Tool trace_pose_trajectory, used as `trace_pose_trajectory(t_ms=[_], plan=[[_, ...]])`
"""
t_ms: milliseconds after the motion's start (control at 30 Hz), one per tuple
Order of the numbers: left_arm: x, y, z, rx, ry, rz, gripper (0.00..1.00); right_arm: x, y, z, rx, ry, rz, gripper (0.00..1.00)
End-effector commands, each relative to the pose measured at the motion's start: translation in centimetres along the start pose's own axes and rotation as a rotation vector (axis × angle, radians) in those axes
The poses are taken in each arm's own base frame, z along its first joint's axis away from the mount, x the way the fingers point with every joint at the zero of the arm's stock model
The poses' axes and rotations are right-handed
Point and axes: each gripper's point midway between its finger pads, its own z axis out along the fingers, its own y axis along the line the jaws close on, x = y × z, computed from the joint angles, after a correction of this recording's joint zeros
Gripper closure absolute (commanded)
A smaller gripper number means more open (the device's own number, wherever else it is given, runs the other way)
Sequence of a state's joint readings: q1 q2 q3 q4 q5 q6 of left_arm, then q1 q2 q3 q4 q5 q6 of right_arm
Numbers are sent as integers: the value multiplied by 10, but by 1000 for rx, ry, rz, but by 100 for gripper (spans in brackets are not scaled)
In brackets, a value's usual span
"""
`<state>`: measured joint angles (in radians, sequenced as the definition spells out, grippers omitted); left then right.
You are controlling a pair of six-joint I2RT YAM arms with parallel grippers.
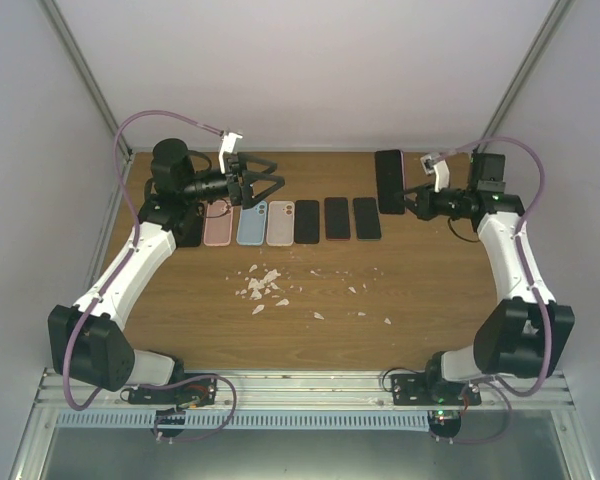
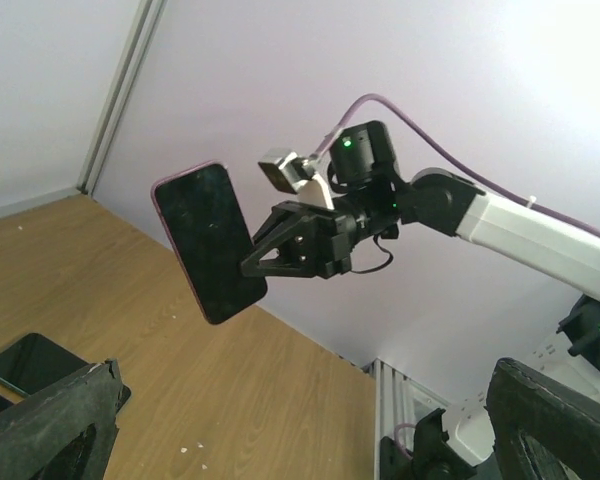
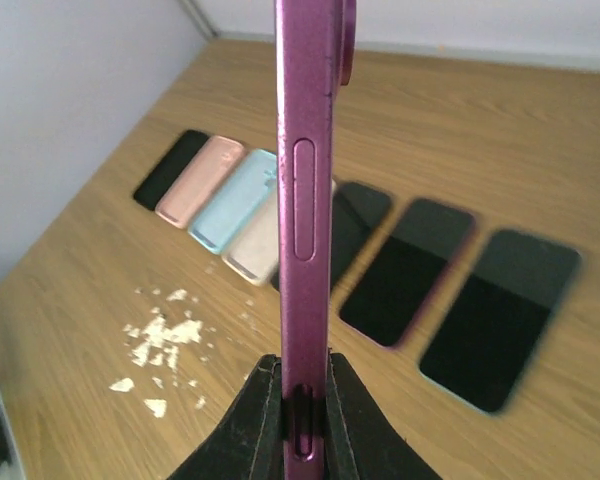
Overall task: Take the phone out of the phone case
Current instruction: Place the phone at the center of the board.
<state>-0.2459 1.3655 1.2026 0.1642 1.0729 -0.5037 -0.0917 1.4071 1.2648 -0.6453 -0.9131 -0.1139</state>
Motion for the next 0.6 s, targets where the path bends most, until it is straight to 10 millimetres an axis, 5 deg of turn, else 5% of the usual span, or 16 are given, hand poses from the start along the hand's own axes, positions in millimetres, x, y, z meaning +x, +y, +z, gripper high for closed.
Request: trace_pose_trajectory(t_ms=[0,567], plan=[[-8,-3,-4,-13,-27,49,1,15,-35,-9,70,54,24,100],[-4,-4,-12,-36,-48,40,1,83,-142,15,168,194,214,99]])
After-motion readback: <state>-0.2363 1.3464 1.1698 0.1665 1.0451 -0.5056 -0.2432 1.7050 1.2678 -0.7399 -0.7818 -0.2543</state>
